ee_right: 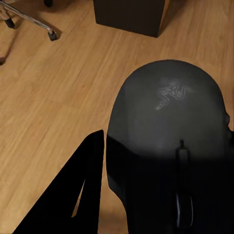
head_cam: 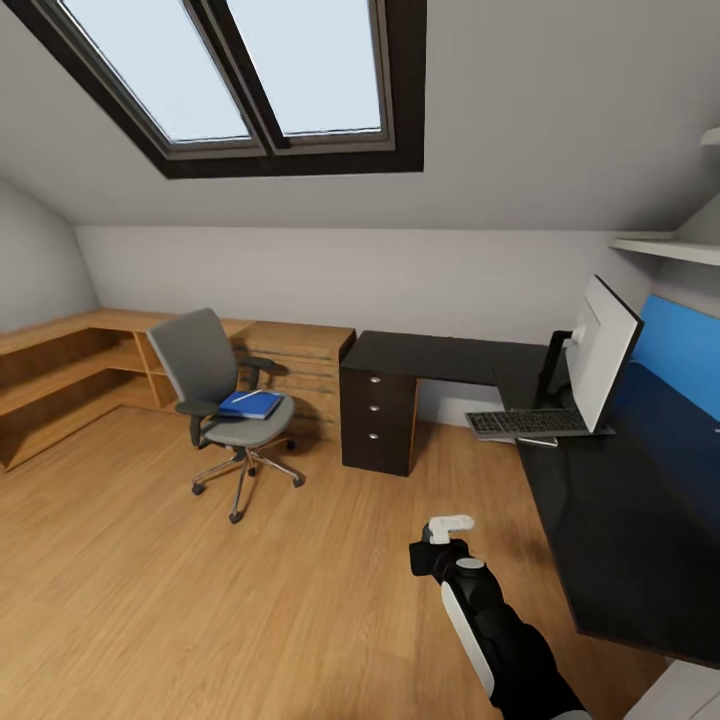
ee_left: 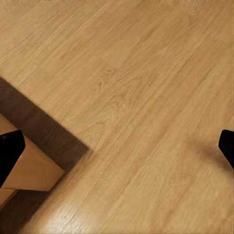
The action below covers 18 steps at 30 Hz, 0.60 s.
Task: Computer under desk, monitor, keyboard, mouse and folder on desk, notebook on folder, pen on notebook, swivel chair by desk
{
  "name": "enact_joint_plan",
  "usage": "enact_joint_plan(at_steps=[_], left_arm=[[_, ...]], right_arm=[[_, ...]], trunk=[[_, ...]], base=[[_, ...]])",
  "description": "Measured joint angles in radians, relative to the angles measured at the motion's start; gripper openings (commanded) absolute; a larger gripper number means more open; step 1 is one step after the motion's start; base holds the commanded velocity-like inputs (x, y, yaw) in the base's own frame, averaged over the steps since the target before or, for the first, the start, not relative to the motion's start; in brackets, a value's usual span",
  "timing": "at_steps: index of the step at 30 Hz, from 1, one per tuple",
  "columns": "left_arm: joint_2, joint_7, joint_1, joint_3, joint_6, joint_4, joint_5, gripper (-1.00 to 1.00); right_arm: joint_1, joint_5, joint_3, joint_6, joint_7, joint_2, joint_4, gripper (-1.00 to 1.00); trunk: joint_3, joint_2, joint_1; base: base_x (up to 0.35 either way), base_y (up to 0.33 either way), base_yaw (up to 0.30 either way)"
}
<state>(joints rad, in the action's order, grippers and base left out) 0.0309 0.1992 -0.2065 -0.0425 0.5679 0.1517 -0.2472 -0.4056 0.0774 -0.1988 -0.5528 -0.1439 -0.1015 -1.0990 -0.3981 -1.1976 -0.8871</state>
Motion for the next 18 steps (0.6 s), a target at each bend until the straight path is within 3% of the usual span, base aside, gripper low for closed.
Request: enact_joint_plan(at_steps=[6, 18], left_arm=[[0.0, -0.001, 0.0, 0.0, 0.001, 0.0, -0.001, 1.0], [0.0, -0.001, 0.0, 0.0, 0.002, 0.0, 0.0, 1.0]], right_arm=[[0.0, -0.003, -0.044, 0.005, -0.002, 0.0, 0.002, -1.0], [0.0, -0.004, -0.049, 0.01, -0.004, 0.001, 0.001, -1.0]], trunk=[[0.019, 0.042, 0.023], [0.056, 0.126, 0.07]], base=[[0.144, 0.0, 0.0], [0.319, 0.0, 0.0]])
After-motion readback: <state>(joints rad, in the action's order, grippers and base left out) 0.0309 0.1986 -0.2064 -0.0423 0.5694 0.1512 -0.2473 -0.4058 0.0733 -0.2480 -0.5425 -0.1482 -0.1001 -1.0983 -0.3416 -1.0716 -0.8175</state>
